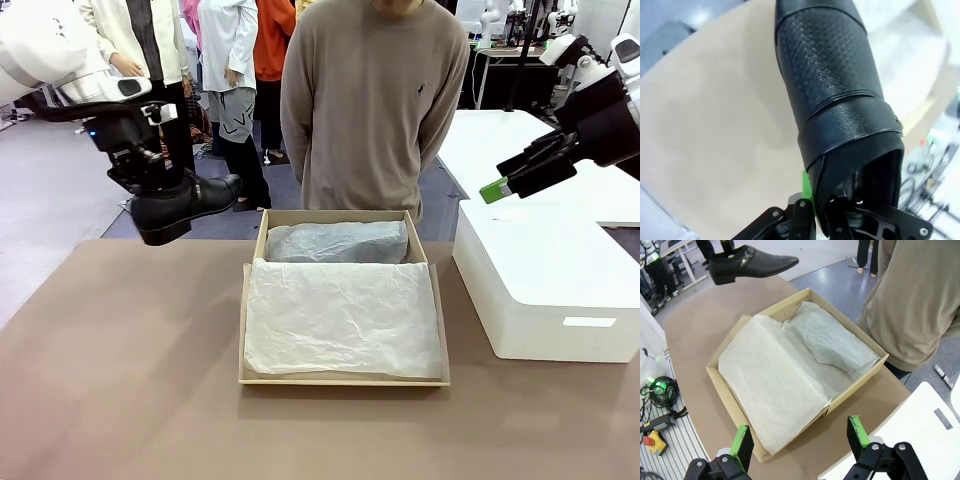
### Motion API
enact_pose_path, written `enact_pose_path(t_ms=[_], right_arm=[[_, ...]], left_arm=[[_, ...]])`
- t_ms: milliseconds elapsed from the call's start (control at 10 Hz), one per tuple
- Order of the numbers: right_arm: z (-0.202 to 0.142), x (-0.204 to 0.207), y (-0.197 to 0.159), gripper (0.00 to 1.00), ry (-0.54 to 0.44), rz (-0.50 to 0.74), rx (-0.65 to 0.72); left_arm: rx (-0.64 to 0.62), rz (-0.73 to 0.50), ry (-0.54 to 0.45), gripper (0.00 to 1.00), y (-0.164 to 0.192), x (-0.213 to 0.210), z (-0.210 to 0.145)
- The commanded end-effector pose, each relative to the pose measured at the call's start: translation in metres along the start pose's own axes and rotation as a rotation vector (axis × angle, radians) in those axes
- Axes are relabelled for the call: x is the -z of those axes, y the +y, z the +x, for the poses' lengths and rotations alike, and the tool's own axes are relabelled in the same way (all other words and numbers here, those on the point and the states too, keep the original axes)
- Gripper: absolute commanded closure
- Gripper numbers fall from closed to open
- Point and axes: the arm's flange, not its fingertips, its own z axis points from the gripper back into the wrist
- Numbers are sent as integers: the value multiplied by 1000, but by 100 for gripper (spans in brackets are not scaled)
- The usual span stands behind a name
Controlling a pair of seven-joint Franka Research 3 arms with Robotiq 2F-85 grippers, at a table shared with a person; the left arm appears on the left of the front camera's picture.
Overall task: Pack the shoes into the box.
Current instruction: Place the other shoe of the Shoes into the Shoes Box.
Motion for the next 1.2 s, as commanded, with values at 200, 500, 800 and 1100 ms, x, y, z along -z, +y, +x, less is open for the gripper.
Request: enact_pose_path(t_ms=[200, 500, 800, 1100], right_arm=[[0, 0, -1, 0, -4, 0, 1], [0, 0, -1, 0, -4, 0, 1], [0, 0, -1, 0, -4, 0, 1], [0, 0, -1, 0, -4, 0, 1]], left_arm=[[-305, 154, -83, 100, -70, 15, 5], [-426, 241, 26, 100, -95, 26, 18], [-405, 226, -9, 100, -97, 37, 11], [-405, 226, -9, 100, -97, 37, 11]])
